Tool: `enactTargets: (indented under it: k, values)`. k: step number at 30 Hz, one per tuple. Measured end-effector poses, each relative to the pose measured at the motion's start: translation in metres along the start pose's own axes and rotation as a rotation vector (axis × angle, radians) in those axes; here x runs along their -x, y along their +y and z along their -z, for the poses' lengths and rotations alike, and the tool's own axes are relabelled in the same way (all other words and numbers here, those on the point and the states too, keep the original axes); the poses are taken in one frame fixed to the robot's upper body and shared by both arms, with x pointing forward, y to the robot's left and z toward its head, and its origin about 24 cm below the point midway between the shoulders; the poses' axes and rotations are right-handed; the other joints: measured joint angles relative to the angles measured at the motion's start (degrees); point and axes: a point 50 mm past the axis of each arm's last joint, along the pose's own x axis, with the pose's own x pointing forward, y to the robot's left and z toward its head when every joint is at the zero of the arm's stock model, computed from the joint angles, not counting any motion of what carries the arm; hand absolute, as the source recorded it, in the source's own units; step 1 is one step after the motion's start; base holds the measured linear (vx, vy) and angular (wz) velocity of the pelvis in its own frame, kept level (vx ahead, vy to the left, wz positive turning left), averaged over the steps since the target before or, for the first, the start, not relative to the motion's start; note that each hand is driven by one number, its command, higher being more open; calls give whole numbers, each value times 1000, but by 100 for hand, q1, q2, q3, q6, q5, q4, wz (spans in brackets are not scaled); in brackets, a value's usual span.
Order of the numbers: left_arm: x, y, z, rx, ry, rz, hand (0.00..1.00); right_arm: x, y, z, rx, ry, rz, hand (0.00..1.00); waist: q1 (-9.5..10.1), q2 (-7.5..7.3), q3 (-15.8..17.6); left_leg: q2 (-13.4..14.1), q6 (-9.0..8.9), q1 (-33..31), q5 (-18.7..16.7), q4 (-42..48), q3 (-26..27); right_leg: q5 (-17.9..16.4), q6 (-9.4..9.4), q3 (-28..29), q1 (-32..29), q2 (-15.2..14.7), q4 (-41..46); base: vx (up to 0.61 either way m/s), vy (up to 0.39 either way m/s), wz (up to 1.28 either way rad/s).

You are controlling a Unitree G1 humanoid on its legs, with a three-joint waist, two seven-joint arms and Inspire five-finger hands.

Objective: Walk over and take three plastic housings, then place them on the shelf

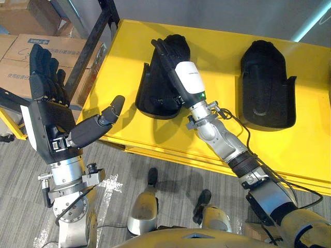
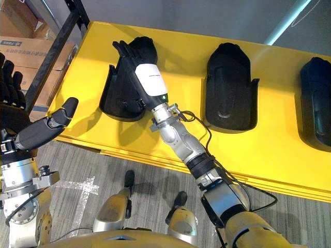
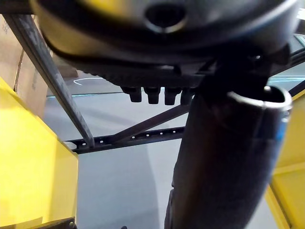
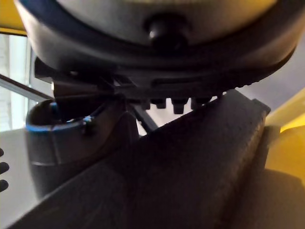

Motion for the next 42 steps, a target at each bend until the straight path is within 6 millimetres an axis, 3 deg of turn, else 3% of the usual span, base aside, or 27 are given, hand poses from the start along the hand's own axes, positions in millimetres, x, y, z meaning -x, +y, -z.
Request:
enactTargets:
  k: [22,30,36,41,42]
  values:
    - [2,-6,1,32,16,-1,100,-13,-13,14,84,11,13,100,0,133,43,14,-13,13,54,-10,18,2,2,20,-30,-4,45,0,0,0]
    - [2,-6,2,31,16,-6,100,-13,-13,10,59,-31,8,100,-9,189,10,16,-9,21,63,-12,74,1,1,100,-103,-13,106,0,0,-4]
    - [3,-6,3,29,21,-3,100,4,-11,-18,-165,-81,19,100,-13,286,-158,27,-28,128,48,-19,105,35,41,113,54,23,-39,2,-5,-2]
    - [2,-6,3,29,20,5,100,12,-21,-83,-497,-244,64,100,-126,221,-696,78,-88,240,-28,-25,271,216,47,215,243,135,-446,23,-20,-14]
    - [1,-7,4,30,18,5,100,11,-23,-88,-521,-259,77,100,-141,207,-741,92,-89,263,-36,-25,300,238,42,238,266,153,-487,3,-25,-27]
